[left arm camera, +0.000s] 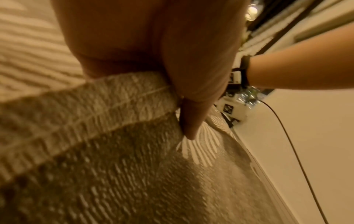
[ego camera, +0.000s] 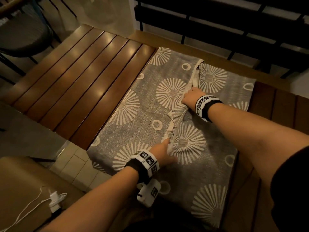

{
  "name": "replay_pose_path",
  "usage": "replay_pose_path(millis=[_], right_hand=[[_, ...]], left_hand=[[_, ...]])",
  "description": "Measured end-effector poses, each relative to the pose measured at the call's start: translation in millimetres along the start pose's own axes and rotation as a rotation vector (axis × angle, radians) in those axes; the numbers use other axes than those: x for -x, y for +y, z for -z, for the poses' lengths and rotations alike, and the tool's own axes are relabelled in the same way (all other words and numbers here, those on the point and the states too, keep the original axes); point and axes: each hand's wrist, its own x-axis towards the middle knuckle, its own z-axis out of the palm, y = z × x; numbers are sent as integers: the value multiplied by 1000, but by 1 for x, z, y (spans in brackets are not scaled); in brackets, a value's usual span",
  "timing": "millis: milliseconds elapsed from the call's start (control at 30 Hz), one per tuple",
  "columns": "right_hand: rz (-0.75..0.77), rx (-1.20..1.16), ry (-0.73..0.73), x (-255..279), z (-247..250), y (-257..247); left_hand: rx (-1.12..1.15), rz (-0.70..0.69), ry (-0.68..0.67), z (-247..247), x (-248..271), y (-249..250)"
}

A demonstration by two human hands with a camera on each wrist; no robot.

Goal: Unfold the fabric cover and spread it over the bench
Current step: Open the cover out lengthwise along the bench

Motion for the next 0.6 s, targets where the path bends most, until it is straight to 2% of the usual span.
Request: replay_pose_path(millis=[133,200,300,400,500,600], right_hand=[[-6,28,-21,8,3,-4],[-37,22,-47,19,2,2],[-60,37,-40,48,-1,19],[-88,82,32,85,-10,44],[-137,92,41,134,-38,72],[-184,104,8,190,-80,96]], left_hand=[[34,49,-81,3,-3,-12],[29,27,-114,6,2,-8],[14,-113,-114,2,22,15],[-49,-236,-202,-19,48,57],[-51,-389,-325,-58,56,100],[-100,-489,-375,-108,45,143]])
